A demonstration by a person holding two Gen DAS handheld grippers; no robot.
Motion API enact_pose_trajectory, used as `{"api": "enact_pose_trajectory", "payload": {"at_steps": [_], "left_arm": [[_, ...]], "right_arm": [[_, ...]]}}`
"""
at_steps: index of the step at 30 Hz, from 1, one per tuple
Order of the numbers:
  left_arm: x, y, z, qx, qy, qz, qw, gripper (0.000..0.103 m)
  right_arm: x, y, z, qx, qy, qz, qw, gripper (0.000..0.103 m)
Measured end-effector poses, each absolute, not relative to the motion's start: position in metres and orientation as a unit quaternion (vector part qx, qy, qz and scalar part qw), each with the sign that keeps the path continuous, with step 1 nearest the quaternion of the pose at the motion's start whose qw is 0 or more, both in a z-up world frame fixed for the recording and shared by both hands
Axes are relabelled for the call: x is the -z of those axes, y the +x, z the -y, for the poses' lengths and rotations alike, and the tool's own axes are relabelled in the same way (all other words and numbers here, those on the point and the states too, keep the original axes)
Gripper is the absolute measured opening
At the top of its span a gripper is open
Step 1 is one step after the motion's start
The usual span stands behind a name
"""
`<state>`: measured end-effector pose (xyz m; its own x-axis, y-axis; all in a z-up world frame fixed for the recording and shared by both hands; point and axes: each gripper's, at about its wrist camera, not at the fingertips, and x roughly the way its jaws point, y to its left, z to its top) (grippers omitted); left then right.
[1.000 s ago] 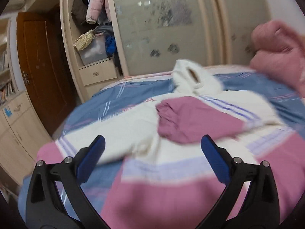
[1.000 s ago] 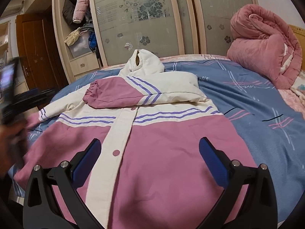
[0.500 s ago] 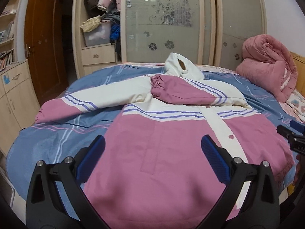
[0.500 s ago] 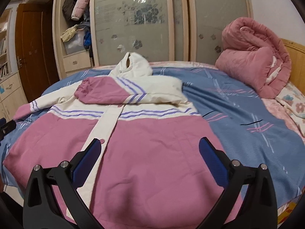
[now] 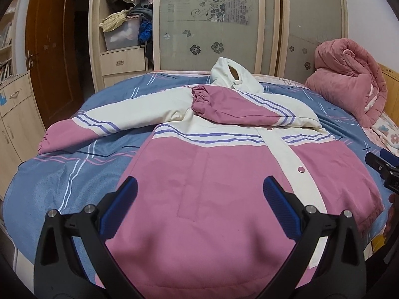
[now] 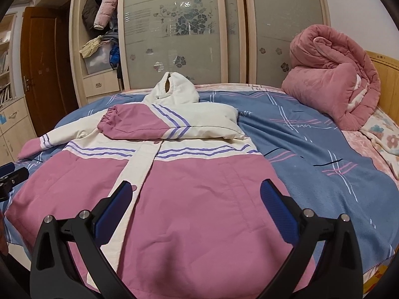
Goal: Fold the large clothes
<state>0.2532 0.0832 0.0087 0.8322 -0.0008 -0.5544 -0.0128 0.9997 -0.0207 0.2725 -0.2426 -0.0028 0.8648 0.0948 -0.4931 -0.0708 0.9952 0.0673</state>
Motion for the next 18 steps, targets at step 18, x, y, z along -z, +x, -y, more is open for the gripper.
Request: {"api": "enact_pose_trajectory", "payload": {"at_steps": [18], "left_arm": [[-0.0066, 0.2555, -0.0838, -0.008, -0.016, -0.295, 0.955, 0.101]], "right_arm": [[0.0037, 0.2735, 0.2429, -0.044, 0.022, -0.258, 0.965, 0.102]]}}
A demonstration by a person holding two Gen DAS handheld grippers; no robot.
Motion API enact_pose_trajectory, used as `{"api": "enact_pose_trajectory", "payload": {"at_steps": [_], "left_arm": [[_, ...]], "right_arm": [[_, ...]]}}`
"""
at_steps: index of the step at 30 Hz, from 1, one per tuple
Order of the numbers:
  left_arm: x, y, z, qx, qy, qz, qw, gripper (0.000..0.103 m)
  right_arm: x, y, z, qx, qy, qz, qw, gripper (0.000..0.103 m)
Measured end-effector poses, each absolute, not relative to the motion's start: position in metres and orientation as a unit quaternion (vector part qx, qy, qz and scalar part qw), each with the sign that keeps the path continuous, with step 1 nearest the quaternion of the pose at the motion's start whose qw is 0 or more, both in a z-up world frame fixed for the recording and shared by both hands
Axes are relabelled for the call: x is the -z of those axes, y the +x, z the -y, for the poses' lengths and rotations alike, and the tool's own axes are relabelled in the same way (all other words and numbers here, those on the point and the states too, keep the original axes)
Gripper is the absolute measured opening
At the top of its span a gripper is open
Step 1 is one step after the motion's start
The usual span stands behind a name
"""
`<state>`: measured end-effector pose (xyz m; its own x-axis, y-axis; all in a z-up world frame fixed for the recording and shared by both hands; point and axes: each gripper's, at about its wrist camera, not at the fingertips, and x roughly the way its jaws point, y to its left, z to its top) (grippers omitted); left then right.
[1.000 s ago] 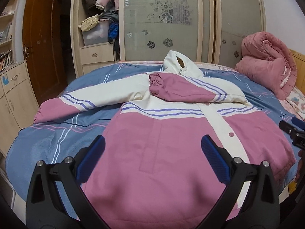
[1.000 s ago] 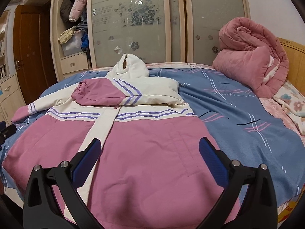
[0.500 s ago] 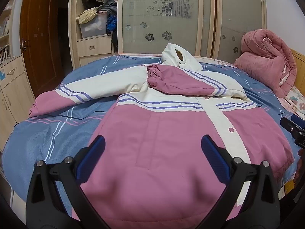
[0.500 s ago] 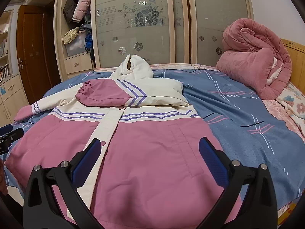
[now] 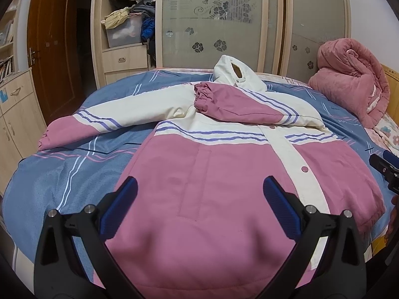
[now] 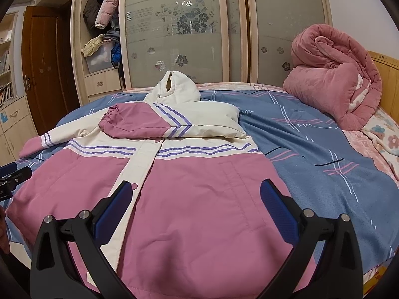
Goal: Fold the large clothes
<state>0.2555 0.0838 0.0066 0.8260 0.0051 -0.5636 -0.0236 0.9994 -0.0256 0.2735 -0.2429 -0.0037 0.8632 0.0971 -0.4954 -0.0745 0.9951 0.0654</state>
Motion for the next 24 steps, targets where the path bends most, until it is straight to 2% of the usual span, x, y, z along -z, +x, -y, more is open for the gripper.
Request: {"api": "enact_pose_trajectory", "payload": {"at_steps": [9, 13, 17, 21, 24], "left_arm": [[-0.007, 0.254, -0.087, -0.009, -0.019, -0.291, 0.957, 0.101], [-0.008, 0.258, -0.104, 0.006, -0.06, -0.302, 0.952, 0.101], [-0.021, 0.259, -0.147, 0.025, -0.133, -0.274, 0.952, 0.101], [-0.033, 0.257, -0.233, -0.005, -0.249, -0.215, 0.944, 0.101], [-0.024, 0.255, -0.312, -0.025, -0.374, -0.167, 0.912, 0.101]], "right_arm": [[0.005, 0.275, 0.242, -0.046, 0.022, -0.261, 0.964, 0.102], [0.006, 0.276, 0.239, -0.05, 0.019, -0.265, 0.963, 0.102], [0.007, 0.277, 0.237, -0.055, 0.019, -0.268, 0.962, 0.102], [0.008, 0.278, 0.236, -0.06, 0.021, -0.273, 0.96, 0.102], [0.01, 0.279, 0.236, -0.064, 0.025, -0.277, 0.958, 0.102]]}}
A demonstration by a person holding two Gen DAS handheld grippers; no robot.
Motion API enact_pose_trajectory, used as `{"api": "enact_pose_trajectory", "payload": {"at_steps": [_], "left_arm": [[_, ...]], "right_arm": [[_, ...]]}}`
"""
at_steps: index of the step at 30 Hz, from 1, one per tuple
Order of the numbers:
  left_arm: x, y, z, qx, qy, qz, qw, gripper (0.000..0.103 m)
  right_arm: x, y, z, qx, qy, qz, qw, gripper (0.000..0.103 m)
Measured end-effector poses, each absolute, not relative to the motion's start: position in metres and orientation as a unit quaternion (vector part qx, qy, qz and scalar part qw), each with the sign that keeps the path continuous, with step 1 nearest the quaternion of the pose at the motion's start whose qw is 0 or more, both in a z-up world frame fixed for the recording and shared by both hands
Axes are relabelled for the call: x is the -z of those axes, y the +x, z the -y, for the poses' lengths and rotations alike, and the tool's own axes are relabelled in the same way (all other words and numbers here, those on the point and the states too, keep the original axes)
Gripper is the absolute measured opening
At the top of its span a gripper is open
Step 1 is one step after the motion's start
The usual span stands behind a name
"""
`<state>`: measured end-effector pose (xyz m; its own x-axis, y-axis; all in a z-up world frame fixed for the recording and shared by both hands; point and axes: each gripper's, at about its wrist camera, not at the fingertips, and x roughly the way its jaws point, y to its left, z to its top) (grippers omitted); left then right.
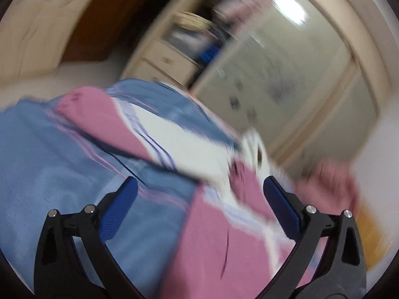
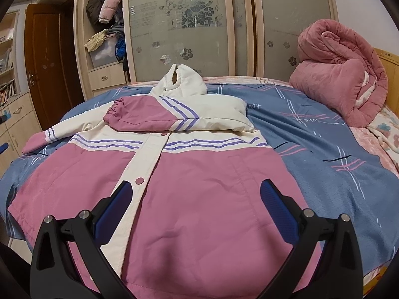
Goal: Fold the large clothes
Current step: 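Grasp the other pink sleeve cuff with the left tool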
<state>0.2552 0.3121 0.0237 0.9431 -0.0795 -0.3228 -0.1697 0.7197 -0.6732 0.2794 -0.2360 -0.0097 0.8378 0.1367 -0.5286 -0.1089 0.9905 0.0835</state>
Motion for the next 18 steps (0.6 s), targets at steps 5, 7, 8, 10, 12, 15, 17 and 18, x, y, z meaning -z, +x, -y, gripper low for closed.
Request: {"api": "enact_pose_trajectory", "payload": {"at_steps": [5, 7, 8, 10, 12, 15, 17, 18], "left_arm": [[0.006, 0.271, -0.397, -0.032, -0.493, -0.129, 0.86, 0.1], [0.014, 0.282, -0.416, -0.028, -0.504, -0.124, 0.854, 0.1], [0.021, 0.289, -0.426, -0.032, -0.507, -0.129, 0.851, 0.1], [0.037, 0.3, -0.443, -0.039, -0.522, -0.135, 0.841, 0.098], [0.061, 0.31, -0.458, -0.031, -0.562, -0.14, 0.814, 0.093], [0.076, 0.32, -0.465, -0.021, -0.581, -0.144, 0.801, 0.087], [0.073, 0.33, -0.463, -0.011, -0.574, -0.149, 0.805, 0.087], [0.074, 0.336, -0.462, -0.002, -0.573, -0.152, 0.805, 0.087]], "right_arm": [[0.011, 0.281, 0.233, -0.075, 0.03, -0.287, 0.955, 0.102], [0.011, 0.28, 0.231, -0.078, 0.03, -0.285, 0.955, 0.102], [0.01, 0.279, 0.23, -0.081, 0.029, -0.285, 0.955, 0.102], [0.01, 0.279, 0.229, -0.083, 0.028, -0.286, 0.954, 0.102], [0.012, 0.28, 0.228, -0.084, 0.026, -0.289, 0.953, 0.102], [0.013, 0.282, 0.228, -0.083, 0.026, -0.293, 0.952, 0.102], [0.014, 0.283, 0.228, -0.083, 0.027, -0.294, 0.952, 0.102], [0.014, 0.283, 0.227, -0.082, 0.027, -0.294, 0.952, 0.102]]}}
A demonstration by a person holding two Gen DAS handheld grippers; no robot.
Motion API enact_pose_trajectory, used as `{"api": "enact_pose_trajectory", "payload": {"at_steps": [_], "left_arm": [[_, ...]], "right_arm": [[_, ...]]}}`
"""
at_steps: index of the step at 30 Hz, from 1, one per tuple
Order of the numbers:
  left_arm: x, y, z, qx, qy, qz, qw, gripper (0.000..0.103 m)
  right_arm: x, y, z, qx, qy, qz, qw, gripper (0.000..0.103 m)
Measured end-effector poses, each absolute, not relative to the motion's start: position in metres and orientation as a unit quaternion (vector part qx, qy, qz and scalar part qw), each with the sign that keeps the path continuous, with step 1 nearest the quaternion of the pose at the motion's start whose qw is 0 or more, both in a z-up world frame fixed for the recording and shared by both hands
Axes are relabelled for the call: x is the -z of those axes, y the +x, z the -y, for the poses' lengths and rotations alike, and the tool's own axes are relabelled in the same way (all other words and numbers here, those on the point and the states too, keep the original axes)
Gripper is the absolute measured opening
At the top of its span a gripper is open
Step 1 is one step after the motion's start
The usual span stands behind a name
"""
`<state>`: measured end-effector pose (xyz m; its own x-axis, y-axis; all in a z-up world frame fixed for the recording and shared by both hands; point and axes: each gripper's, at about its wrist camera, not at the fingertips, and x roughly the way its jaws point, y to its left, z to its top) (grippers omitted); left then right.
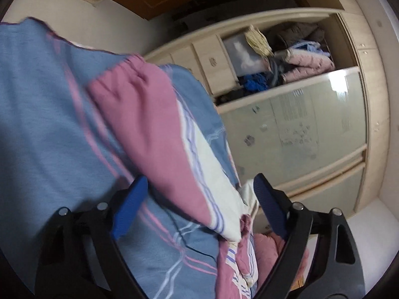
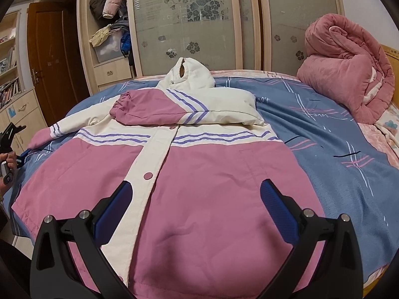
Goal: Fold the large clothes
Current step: 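Grasp the other pink sleeve cuff with the left tool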
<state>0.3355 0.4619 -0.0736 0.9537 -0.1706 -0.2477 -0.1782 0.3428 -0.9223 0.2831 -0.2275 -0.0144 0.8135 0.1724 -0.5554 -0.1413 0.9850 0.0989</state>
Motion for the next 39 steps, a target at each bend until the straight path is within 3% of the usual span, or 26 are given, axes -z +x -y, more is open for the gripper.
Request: {"api": "enact_pose_trajectory", "payload": {"at_steps": [13, 34, 38, 39], "left_arm": [[0.08, 0.364, -0.445, -0.031, -0.581, -0.222, 0.783, 0.087], [0.101, 0.346, -0.498, -0.037, -0.638, -0.076, 0.765, 0.086], [0.107, 0.352, -0.502, -0.055, -0.631, -0.093, 0.768, 0.072], [0.107, 0.353, -0.501, -0.065, -0.627, -0.1, 0.77, 0.063]], "right_arm": [[0.02, 0.289, 0.219, -0.087, 0.019, -0.304, 0.948, 0.102], [0.027, 0.291, 0.209, -0.097, 0.007, -0.313, 0.945, 0.102], [0.029, 0.292, 0.207, -0.099, 0.004, -0.316, 0.943, 0.102], [0.029, 0.293, 0.207, -0.1, 0.005, -0.317, 0.943, 0.102]]}}
